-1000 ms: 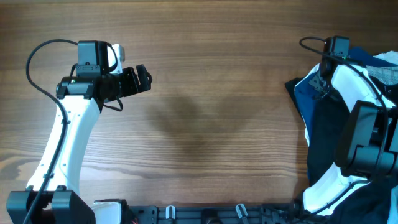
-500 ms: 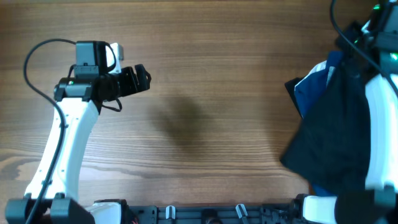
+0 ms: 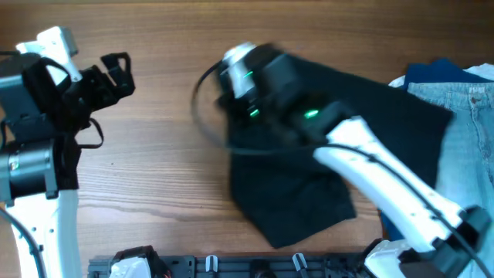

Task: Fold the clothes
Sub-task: 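Pull the black shorts left onto the open table with the right gripper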

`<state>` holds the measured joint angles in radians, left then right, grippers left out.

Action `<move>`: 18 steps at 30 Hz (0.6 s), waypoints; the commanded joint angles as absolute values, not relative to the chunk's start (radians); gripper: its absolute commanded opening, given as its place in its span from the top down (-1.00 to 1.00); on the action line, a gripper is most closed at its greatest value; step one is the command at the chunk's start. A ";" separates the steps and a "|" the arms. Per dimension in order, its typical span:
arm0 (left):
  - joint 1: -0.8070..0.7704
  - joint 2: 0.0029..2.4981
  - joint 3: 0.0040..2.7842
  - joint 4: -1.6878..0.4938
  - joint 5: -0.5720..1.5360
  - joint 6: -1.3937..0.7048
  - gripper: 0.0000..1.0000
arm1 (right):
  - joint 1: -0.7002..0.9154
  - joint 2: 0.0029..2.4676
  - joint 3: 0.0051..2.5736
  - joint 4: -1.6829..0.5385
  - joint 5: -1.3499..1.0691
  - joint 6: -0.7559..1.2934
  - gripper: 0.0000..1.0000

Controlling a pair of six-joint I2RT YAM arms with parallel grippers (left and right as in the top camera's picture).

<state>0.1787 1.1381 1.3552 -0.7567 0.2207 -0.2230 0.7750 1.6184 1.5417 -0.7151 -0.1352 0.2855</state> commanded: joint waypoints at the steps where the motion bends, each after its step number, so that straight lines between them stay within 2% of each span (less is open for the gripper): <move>1: 0.186 1.132 1.367 -0.758 0.188 -0.213 -0.99 | 0.793 1.610 1.551 -0.735 0.139 0.371 -0.53; 4: 0.186 1.162 1.367 -0.758 0.189 -0.213 -0.99 | 0.720 1.534 1.552 -0.761 0.197 0.423 -0.57; 7: 0.154 1.228 1.367 -0.765 0.197 -0.184 -0.96 | 0.608 1.434 1.552 -0.761 0.141 0.422 -0.60; 8: 0.135 1.253 1.367 -0.768 0.197 -0.163 -0.96 | 0.575 1.409 1.552 -0.761 0.107 0.422 -0.55; 10: 0.084 1.308 1.367 -0.771 0.197 -0.133 -0.95 | 0.516 1.369 1.552 -0.762 0.035 0.452 -0.24; 11: 0.058 1.338 1.367 -0.772 0.196 -0.116 -0.94 | 0.476 1.346 1.552 -0.768 -0.013 0.490 0.07; 12: 0.030 1.369 1.367 -0.772 0.195 -0.107 -0.93 | 0.448 1.333 1.552 -0.775 -0.039 0.526 0.50; 13: 0.001 1.403 1.367 -0.773 0.191 -0.104 -0.91 | 0.418 1.322 1.552 -0.788 -0.068 0.570 0.76; 15: -0.042 1.464 1.367 -0.773 0.189 -0.104 -0.86 | 0.359 1.312 1.552 -0.816 -0.144 0.634 0.79; 18: -0.096 1.565 1.367 -0.776 0.189 -0.104 -0.83 | 0.299 1.312 1.552 -0.840 -0.266 0.662 0.69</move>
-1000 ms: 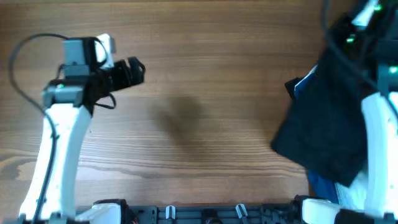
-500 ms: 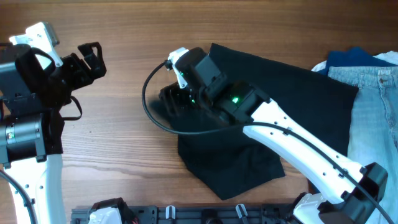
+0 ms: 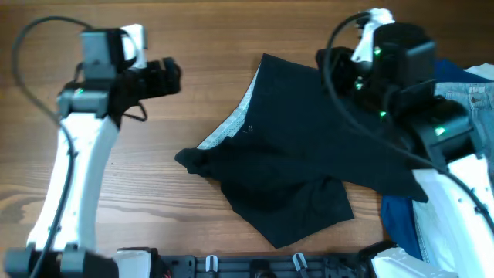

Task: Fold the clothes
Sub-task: 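Pull the black shorts left onto the open table with the right gripper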

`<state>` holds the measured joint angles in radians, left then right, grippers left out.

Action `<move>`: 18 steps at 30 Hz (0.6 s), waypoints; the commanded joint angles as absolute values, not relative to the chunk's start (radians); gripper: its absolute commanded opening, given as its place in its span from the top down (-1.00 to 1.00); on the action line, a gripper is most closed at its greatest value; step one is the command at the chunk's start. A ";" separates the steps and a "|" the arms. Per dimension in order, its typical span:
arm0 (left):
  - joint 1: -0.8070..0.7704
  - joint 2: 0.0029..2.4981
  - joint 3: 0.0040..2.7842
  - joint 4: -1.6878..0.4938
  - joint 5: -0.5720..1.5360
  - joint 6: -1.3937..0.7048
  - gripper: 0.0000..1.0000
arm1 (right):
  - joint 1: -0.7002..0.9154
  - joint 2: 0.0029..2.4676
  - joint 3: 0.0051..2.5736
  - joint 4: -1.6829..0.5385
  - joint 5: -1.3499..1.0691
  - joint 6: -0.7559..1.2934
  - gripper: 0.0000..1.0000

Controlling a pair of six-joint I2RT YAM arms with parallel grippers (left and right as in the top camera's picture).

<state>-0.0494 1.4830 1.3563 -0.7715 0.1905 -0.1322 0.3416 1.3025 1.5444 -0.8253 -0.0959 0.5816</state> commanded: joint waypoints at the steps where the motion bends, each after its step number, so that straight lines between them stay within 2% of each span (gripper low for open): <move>1: -0.113 1.601 1.367 -0.775 0.189 -0.104 -0.83 | 0.287 1.312 1.552 -0.846 -0.287 0.667 0.70; 5: -0.172 1.724 1.367 -0.772 0.189 -0.057 -0.84 | 0.250 1.312 1.552 -0.875 -0.321 0.728 0.91; 9: -0.234 1.842 1.367 -0.748 0.189 -0.029 -0.85 | 0.234 1.313 1.552 -0.892 -0.368 0.760 0.92; 16: -0.287 1.903 1.367 -0.674 0.189 -0.010 -0.87 | 0.234 1.315 1.552 -0.912 -0.337 0.752 0.91; 18: -0.302 1.927 1.367 -0.656 0.191 -0.003 -0.87 | 0.234 1.317 1.552 -0.930 -0.295 0.701 0.50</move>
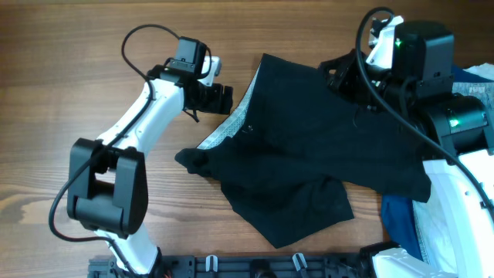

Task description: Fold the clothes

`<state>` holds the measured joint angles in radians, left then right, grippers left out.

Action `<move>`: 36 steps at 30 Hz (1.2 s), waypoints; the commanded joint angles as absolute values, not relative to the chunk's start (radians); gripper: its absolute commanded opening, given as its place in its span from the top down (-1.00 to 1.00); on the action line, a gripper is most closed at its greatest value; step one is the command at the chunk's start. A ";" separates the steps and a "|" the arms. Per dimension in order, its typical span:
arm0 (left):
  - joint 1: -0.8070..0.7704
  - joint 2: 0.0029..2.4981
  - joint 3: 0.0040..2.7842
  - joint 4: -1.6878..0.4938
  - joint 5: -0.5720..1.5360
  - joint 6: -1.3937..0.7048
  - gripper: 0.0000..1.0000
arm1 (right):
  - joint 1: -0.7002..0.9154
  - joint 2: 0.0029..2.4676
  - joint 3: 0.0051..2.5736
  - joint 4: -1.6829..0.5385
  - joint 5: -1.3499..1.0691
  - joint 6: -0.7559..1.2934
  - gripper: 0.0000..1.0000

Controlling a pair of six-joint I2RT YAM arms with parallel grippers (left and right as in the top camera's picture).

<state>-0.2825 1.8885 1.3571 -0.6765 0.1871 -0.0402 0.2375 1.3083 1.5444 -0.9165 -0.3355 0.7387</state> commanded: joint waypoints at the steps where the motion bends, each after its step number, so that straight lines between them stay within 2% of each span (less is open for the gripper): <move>1: -0.309 1.937 1.367 -0.648 0.192 -0.003 -0.87 | 0.234 1.318 1.552 -0.941 -0.274 0.688 0.48; 2: -0.317 1.951 1.367 -0.640 0.192 0.002 -0.87 | 0.234 1.318 1.552 -0.944 -0.259 0.678 0.42; 3: -0.326 1.967 1.367 -0.630 0.192 0.012 -0.87 | 0.234 1.318 1.552 -0.957 -0.214 0.673 0.15; 4: -0.337 1.983 1.367 -0.618 0.192 0.017 -0.87 | 0.234 1.318 1.552 -0.973 -0.151 0.673 0.03; 6: -0.353 2.000 1.367 -0.596 0.192 0.016 -0.88 | 0.234 1.318 1.552 -0.993 -0.058 0.676 -0.09; 8: -0.369 2.011 1.367 -0.570 0.192 0.017 -0.89 | 0.234 1.318 1.552 -1.001 -0.003 0.680 -0.13; 9: -0.378 2.017 1.367 -0.555 0.193 0.020 -0.88 | 0.234 1.318 1.552 -1.000 0.022 0.680 -0.29; 11: -0.398 2.030 1.367 -0.535 0.193 0.020 -0.89 | 0.234 1.318 1.552 -1.001 0.036 0.680 -0.46; 17: -0.448 2.107 1.367 -0.469 0.207 0.065 -0.85 | 0.234 1.318 1.552 -1.008 0.038 0.680 -0.54; 18: -0.454 2.119 1.367 -0.457 0.196 0.065 -0.71 | 0.234 1.318 1.552 -1.008 0.038 0.680 -0.55; 20: -0.456 2.127 1.367 -0.456 0.168 0.064 -0.14 | 0.234 1.318 1.552 -1.010 0.038 0.680 -0.55; 21: -0.456 2.127 1.367 -0.456 0.157 0.064 0.49 | 0.234 1.318 1.552 -1.010 0.039 0.680 -0.56; 22: -0.454 2.127 1.367 -0.456 0.133 0.064 0.78 | 0.234 1.318 1.552 -1.010 0.039 0.680 -0.56; 23: -0.452 2.126 1.367 -0.459 0.082 0.051 0.92 | 0.234 1.318 1.552 -1.010 0.047 0.681 -0.56; 27: -0.399 2.108 1.402 -0.532 -0.257 -0.105 0.92 | 0.234 1.318 1.552 -1.010 0.085 0.680 -0.57; 30: -0.303 2.070 1.456 -0.612 -0.462 -0.213 0.92 | 0.234 1.319 1.552 -1.010 0.101 0.680 -0.56; 36: -0.033 2.001 1.502 -0.685 -0.455 -0.306 0.92 | 0.234 1.342 1.550 -1.028 0.113 0.654 -0.57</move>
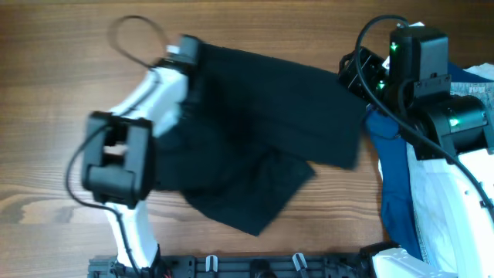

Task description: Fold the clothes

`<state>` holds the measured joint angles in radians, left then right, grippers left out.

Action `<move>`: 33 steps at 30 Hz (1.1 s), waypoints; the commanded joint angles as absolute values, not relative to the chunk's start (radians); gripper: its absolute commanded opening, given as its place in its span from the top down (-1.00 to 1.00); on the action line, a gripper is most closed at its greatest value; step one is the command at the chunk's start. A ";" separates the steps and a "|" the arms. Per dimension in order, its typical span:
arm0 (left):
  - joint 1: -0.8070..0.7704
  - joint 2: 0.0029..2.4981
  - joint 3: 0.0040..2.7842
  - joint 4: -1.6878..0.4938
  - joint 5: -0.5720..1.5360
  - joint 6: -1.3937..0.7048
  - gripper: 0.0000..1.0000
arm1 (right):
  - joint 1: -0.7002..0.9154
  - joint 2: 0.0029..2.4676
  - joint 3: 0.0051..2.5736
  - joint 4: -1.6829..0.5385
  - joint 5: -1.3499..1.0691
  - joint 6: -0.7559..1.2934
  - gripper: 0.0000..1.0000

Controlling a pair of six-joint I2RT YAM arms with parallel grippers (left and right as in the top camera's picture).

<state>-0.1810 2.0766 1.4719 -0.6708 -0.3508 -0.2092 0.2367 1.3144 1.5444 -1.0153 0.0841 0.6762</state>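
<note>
A black garment [270, 116] lies spread over the middle of the wooden table [46, 139], its lower part bunched toward the front. My left gripper [190, 60] is at the garment's far left corner, blurred and partly under the cloth, shut on that corner. At the far right corner sits my right gripper [352, 76], shut on the cloth. The garment's top edge runs stretched between the two grippers.
A pile of other clothes sits at the right edge: a dark blue piece [392, 162] and a pale one [444, 208] under my right arm. A black rail [255, 266] lines the front edge of the table.
My left gripper was open beside the garment's left edge and now holds its far left corner. The cloth has shifted left and is drawn out wider. My right gripper moved slightly right.
My right arm first reached across the bunched black garment while the left arm stood at the far left. Then the right gripper was at the garment's far right corner and the left gripper came closer. Now both hold the far corners with the top edge stretched.
</note>
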 commanded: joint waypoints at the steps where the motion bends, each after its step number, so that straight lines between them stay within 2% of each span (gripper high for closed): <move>1: 0.024 1.997 1.502 -0.685 -0.401 -0.308 0.92 | 0.234 1.354 1.549 -1.036 0.113 0.649 -0.58; 4: 0.105 1.997 1.502 -0.691 -0.265 -0.299 0.92 | 0.234 1.403 1.549 -1.037 0.088 0.579 -0.59; 6: 0.136 1.995 1.502 -0.709 -0.224 -0.299 0.79 | 0.234 1.452 1.549 -1.031 -0.018 0.475 -0.58; 7: 0.148 1.990 1.502 -0.717 -0.220 -0.299 0.74 | 0.234 1.475 1.549 -1.028 -0.067 0.430 -0.46; 8: 0.155 1.982 1.502 -0.725 -0.221 -0.295 0.69 | 0.234 1.501 1.549 -1.024 -0.104 0.414 -0.04; 9: 0.159 1.974 1.502 -0.731 -0.221 -0.292 0.64 | 0.234 1.519 1.549 -1.020 -0.121 0.418 0.25; 10: 0.160 1.962 1.502 -0.735 -0.221 -0.292 0.59 | 0.234 1.536 1.549 -1.013 -0.141 0.422 0.46; 11: 0.162 1.945 1.503 -0.739 -0.221 -0.292 0.45 | 0.234 1.552 1.549 -1.005 -0.163 0.422 0.69; 12: 0.162 1.927 1.503 -0.743 -0.220 -0.293 0.32 | 0.234 1.562 1.549 -1.002 -0.170 0.432 0.85; 13: 0.162 1.909 1.504 -0.748 -0.217 -0.293 0.27 | 0.234 1.568 1.549 -1.002 -0.167 0.458 0.91; 17: 0.161 1.806 1.504 -0.798 -0.188 -0.293 0.03 | 0.234 1.569 1.549 -1.010 -0.157 0.594 0.91; 21: 0.161 1.690 1.504 -0.856 -0.098 -0.300 -0.07 | 0.234 1.609 1.549 -1.060 -0.166 0.763 0.91; 33: 0.161 1.629 1.504 -0.952 -0.086 -0.296 -0.09 | 0.238 1.762 1.549 -1.090 -0.339 0.699 0.91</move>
